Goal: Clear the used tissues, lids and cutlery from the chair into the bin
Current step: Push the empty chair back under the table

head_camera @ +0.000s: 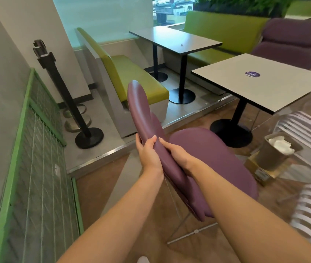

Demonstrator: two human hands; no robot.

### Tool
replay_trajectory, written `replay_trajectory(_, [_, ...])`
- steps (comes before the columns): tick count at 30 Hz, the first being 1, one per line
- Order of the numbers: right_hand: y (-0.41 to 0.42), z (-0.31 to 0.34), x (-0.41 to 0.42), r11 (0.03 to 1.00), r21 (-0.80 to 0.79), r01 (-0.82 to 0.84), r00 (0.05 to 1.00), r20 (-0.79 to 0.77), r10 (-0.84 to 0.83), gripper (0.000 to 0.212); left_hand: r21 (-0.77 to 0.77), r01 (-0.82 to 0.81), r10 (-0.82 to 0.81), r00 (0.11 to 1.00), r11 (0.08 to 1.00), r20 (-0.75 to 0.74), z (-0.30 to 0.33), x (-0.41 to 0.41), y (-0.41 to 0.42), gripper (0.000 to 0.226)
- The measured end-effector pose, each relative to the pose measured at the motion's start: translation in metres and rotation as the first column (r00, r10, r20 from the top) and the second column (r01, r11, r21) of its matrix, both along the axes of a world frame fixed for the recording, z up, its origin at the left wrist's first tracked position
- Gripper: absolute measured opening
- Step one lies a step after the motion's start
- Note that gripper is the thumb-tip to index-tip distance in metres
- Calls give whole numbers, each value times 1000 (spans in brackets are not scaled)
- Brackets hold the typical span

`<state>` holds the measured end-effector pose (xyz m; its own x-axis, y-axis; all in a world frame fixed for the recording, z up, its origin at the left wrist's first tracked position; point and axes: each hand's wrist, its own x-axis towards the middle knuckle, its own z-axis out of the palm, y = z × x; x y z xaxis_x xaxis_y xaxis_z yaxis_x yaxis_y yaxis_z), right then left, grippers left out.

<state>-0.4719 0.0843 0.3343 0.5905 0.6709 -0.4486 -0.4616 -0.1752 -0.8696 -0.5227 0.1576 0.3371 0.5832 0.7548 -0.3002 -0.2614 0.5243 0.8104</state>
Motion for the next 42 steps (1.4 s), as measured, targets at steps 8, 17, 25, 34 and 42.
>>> replay_trajectory(8, [-57, 22, -17, 994, -111, -3, 1000, 16, 5, 35, 53, -98, 98, 995, 994, -1, 4, -6, -58, 67])
replay_trajectory(17, [-43, 30, -64, 763, -504, 405, 746, 664, 43, 54, 844, 513, 49, 850, 159, -525, -6, -25, 14, 74])
replay_trajectory(25, [-34, 16, -99, 510, -329, 795, 311, 942, 123, 55, 665, 622, 110, 759, -414, -642, 18, 11, 77, 42])
replay_trajectory(34, [-47, 20, -98, 561, -327, 761, 264, 945, 192, 59, 430, 560, 182, 734, -708, -655, 17, 18, 79, 73])
replay_trajectory(42, [-96, 21, -104, 589, -370, 719, 255, 928, 271, 56, 619, 604, 204, 778, -501, -594, 13, -10, 28, 69])
